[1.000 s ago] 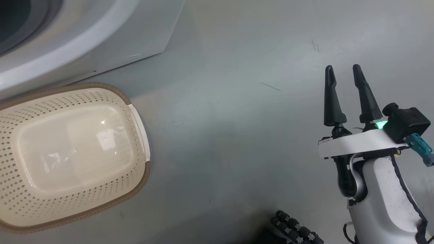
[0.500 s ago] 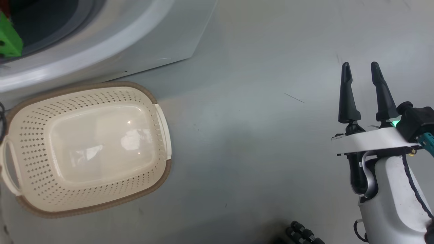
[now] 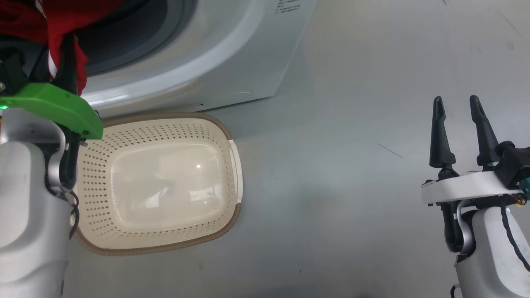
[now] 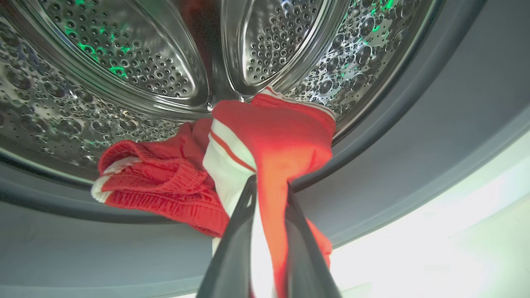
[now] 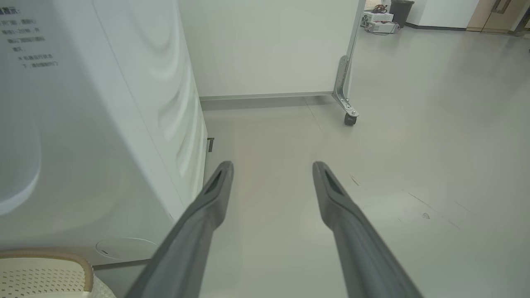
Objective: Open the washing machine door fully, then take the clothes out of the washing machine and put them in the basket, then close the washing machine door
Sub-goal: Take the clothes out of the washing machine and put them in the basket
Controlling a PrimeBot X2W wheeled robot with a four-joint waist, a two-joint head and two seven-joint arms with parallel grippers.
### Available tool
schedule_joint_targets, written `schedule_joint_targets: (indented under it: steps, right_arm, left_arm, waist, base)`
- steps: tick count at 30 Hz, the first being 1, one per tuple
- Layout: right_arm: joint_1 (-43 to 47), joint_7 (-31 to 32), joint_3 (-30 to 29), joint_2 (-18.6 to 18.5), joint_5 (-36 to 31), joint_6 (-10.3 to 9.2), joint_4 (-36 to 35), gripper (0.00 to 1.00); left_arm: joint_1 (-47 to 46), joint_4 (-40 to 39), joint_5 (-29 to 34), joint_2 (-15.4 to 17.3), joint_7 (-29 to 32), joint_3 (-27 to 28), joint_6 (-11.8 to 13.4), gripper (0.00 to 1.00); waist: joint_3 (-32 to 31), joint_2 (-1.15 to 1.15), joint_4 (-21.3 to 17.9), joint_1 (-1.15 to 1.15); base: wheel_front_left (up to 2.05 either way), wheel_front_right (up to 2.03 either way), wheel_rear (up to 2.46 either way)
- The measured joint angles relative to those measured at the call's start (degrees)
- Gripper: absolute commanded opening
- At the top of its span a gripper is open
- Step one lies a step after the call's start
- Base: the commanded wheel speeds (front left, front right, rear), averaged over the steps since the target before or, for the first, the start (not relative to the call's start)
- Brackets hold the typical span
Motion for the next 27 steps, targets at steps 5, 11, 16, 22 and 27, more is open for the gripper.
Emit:
schedule_joint_targets:
  steps: [5, 11, 16, 22, 27]
  right_arm:
    - [1.20, 0.00, 0.03, 0.01, -0.20, 0.02, 0.46, 1.00]
    - [4.06, 0.00, 0.24, 0.19, -0.75, 0.02, 1.62, 1.00]
    - [6.27, 0.00, 0.24, 0.14, -1.22, 0.02, 1.96, 1.00]
    - [7.65, 0.00, -0.03, 0.08, -1.24, 0.01, 1.88, 1.00]
    - [9.04, 0.00, 0.13, 0.15, -1.26, 0.01, 1.90, 1.00]
  left_arm:
    - [3.78, -0.19, 0.73, -0.91, -3.83, 0.03, 1.00, 0.00]
    - [10.49, -1.08, 2.58, -2.44, -10.90, -0.66, 2.74, 0.00]
    - [14.47, -1.96, 4.45, -3.64, -14.48, -2.05, 3.37, 0.00]
    - [18.14, -4.34, 5.46, -4.41, -17.82, -2.72, 4.50, 0.00]
    - [21.22, -7.04, 6.03, -5.26, -18.35, -2.72, 6.04, 0.00]
  waist:
    - [-2.37, 0.00, 1.65, 0.00]
    - [-6.88, 0.00, 3.76, 0.00]
    - [-9.99, 0.00, 4.89, -0.01]
    - [-12.93, 0.00, 6.19, 0.00]
    - [-14.80, 0.00, 7.25, 0.00]
  base:
    - [0.00, 0.00, 0.00]
    - [0.00, 0.00, 0.00]
    - [0.00, 0.00, 0.00]
    - [0.00, 0.00, 0.00]
    - [0.00, 0.00, 0.00]
